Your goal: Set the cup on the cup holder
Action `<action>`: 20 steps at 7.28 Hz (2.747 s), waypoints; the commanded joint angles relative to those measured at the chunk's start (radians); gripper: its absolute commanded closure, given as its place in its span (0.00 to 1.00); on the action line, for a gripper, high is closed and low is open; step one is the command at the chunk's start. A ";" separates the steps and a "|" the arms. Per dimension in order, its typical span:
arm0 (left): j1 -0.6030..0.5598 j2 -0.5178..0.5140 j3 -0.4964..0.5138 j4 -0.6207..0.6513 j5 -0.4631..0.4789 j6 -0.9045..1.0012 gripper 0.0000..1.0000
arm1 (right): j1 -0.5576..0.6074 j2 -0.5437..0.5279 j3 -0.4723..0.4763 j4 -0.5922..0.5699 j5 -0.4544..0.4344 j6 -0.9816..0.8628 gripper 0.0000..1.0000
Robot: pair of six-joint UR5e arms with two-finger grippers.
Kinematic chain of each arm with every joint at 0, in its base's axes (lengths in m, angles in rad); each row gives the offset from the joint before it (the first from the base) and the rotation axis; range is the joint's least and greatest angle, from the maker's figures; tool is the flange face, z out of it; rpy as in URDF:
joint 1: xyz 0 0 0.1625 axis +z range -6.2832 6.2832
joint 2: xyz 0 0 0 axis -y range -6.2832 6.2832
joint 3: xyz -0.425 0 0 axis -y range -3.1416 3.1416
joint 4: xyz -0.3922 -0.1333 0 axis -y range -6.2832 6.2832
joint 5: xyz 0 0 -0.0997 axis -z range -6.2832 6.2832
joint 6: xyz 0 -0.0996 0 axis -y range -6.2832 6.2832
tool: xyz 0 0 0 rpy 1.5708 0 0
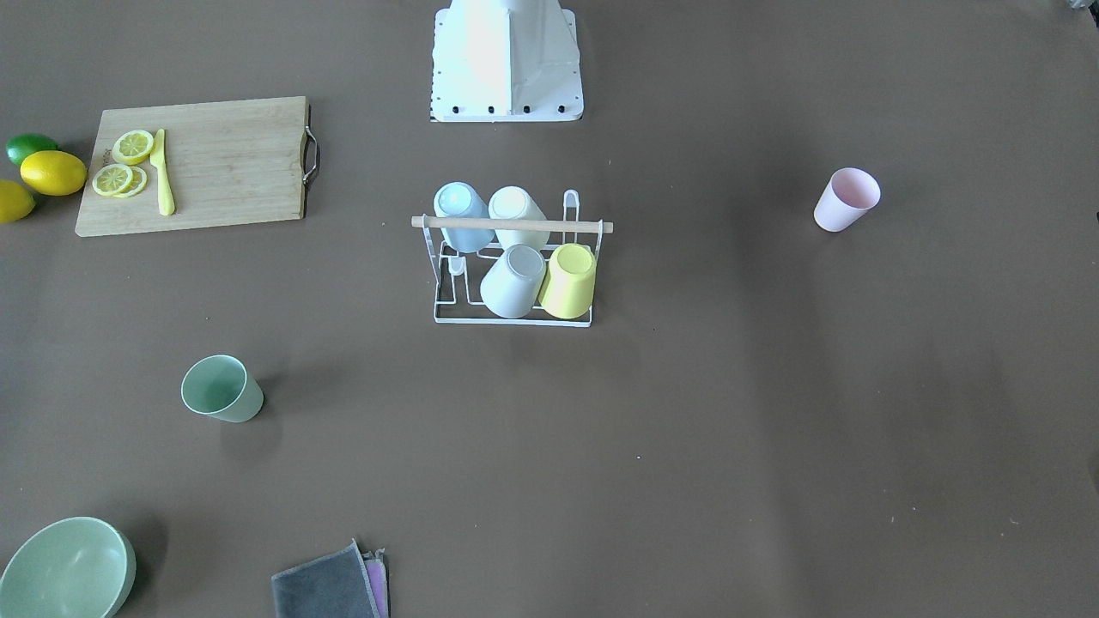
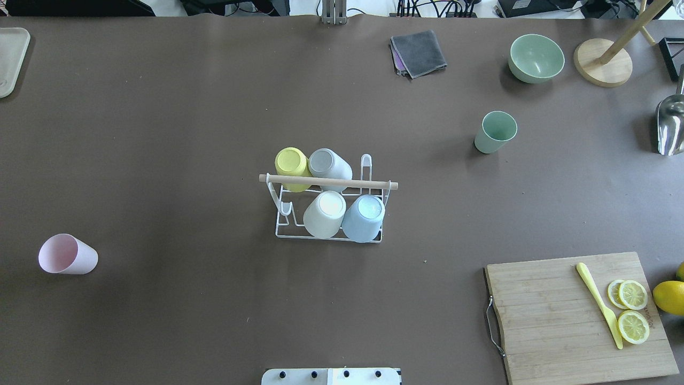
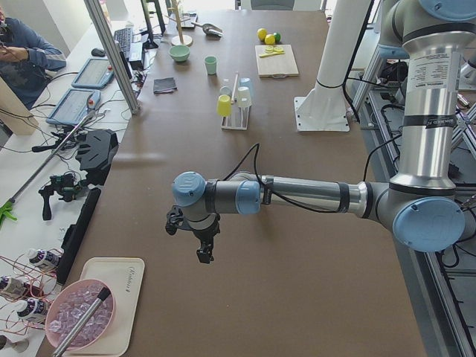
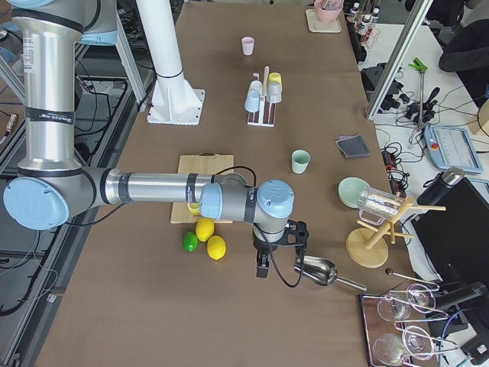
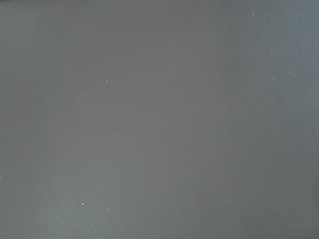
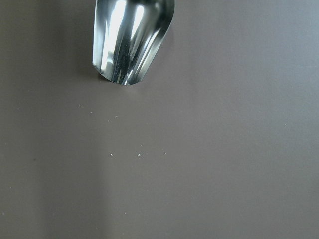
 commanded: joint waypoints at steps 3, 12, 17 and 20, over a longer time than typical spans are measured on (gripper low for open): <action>0.004 -0.059 -0.128 0.260 0.006 0.002 0.02 | 0.000 -0.003 -0.001 0.000 0.000 0.000 0.00; 0.361 -0.228 -0.164 0.497 0.109 0.002 0.02 | -0.020 0.009 0.049 -0.002 -0.001 0.003 0.00; 0.669 -0.465 0.048 0.675 0.149 0.011 0.02 | -0.234 0.194 0.101 0.000 0.017 0.086 0.00; 0.711 -0.497 0.102 0.742 0.211 0.014 0.02 | -0.386 0.351 0.057 0.000 0.011 0.270 0.00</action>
